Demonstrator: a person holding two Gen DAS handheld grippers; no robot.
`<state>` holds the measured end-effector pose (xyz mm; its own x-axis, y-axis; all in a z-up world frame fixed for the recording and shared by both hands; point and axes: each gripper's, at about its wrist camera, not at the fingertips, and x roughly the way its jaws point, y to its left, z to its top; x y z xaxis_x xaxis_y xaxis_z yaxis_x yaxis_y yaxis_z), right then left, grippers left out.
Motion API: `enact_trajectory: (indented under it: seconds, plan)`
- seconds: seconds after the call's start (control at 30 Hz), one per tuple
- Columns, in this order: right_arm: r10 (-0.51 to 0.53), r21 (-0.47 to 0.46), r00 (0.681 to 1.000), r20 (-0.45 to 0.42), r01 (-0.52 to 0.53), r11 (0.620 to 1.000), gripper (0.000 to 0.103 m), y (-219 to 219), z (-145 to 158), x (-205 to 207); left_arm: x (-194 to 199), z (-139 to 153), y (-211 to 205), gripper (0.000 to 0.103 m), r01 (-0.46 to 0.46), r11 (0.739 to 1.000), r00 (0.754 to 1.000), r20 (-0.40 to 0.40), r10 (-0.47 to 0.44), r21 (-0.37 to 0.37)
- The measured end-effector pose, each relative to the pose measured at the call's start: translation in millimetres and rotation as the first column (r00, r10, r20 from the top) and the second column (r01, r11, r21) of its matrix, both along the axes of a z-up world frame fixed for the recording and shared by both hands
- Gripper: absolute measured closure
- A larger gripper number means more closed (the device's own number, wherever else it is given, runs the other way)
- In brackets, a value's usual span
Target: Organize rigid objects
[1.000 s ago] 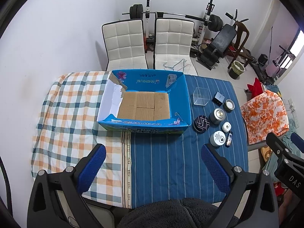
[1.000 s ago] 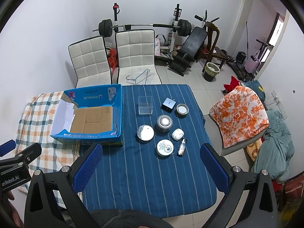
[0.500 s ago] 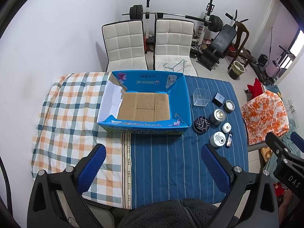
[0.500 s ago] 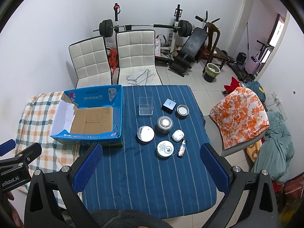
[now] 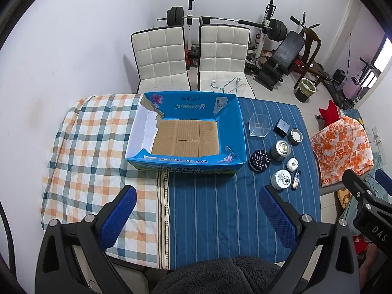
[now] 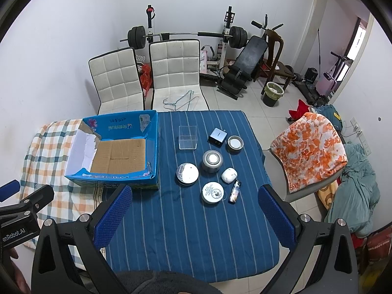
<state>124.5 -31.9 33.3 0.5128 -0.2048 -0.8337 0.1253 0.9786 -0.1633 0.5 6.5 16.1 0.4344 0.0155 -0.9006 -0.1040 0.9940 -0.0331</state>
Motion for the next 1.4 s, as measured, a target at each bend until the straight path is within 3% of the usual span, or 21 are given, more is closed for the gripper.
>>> enact_trajectory:
  seconds: [0.53,0.63,0.73,0.83,0.87,0.93,1.07,1.17,1.33,1.4]
  plan:
    - [-0.005,0.029,1.000,-0.001,0.005,1.000,0.000,-7.5,-5.9,2.7,6.5,10.0,5.9,0.000,0.004,1.000,1.000,-0.002,-0.004,-0.007]
    - [-0.035,0.069,0.999,-0.017,0.036,0.997,0.000,-30.1,-10.6,15.7,10.5,7.8,4.3,0.000,0.014,1.000,1.000,-0.004,-0.014,-0.012]
    - [-0.089,0.094,0.996,-0.031,0.091,0.991,0.000,-65.1,-20.8,35.5,44.7,11.6,-5.6,0.000,0.061,0.997,0.998,0.020,-0.060,-0.054]
    - [-0.129,0.103,0.989,-0.073,0.136,0.985,0.000,-103.6,-44.5,69.6,76.6,7.8,-24.9,0.000,0.098,0.994,0.994,0.043,-0.096,-0.051]
    - [-0.139,0.102,0.985,-0.099,0.149,0.984,0.000,-117.0,-57.1,84.2,104.2,-0.5,-41.7,0.000,0.135,0.990,0.990,0.051,-0.132,-0.045]
    - [-0.133,0.131,0.981,-0.143,0.152,0.980,0.000,-140.4,-82.1,110.2,120.4,-23.2,-67.0,0.000,0.166,0.986,0.986,0.040,-0.164,-0.036]
    - [-0.105,0.197,0.961,-0.256,0.158,0.968,0.000,-174.6,-156.7,169.4,171.8,-107.4,-126.3,0.000,0.238,0.970,0.964,-0.114,-0.242,-0.051]
    - [-0.088,0.185,0.939,-0.332,0.157,0.970,0.002,-184.6,-223.1,209.9,179.3,-142.6,-134.4,0.000,0.207,0.978,0.964,-0.172,-0.204,0.001]
    - [-0.047,0.201,0.864,-0.501,0.169,0.965,0.010,-181.2,-339.2,256.9,187.6,-183.9,-131.5,0.000,0.131,0.988,0.962,-0.251,-0.106,0.087]
    - [-0.030,0.215,0.848,-0.530,0.169,0.962,0.012,-175.7,-363.7,264.2,193.5,-193.3,-132.8,0.000,0.111,0.986,0.964,-0.255,-0.076,0.125]
